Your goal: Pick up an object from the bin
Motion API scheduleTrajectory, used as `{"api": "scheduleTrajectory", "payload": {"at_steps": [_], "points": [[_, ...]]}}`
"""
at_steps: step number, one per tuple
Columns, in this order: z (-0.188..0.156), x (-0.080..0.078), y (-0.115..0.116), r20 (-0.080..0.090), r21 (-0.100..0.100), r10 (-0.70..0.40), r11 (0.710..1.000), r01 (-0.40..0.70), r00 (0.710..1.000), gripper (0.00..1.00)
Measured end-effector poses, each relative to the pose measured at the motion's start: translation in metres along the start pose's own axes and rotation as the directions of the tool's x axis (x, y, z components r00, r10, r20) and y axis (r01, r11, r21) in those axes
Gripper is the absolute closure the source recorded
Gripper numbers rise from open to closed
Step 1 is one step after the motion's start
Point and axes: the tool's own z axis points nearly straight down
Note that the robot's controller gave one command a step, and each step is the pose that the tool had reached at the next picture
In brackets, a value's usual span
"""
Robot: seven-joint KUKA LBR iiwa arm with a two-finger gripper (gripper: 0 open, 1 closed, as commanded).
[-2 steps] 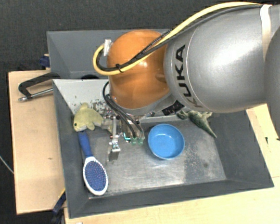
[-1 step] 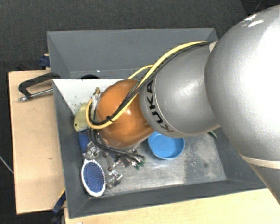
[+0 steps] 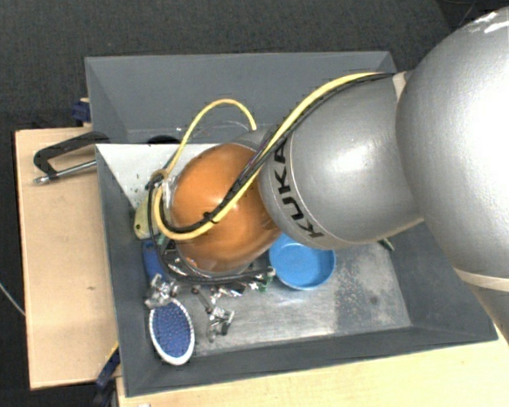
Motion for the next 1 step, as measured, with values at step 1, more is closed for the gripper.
{"api": "scheduleTrajectory", "payload": {"at_steps": [1], "points": [[-0.0021,-0.0016,-0.0032,0.003,0.002,-0.353,0.936,0.353,0.936,0.00]]}}
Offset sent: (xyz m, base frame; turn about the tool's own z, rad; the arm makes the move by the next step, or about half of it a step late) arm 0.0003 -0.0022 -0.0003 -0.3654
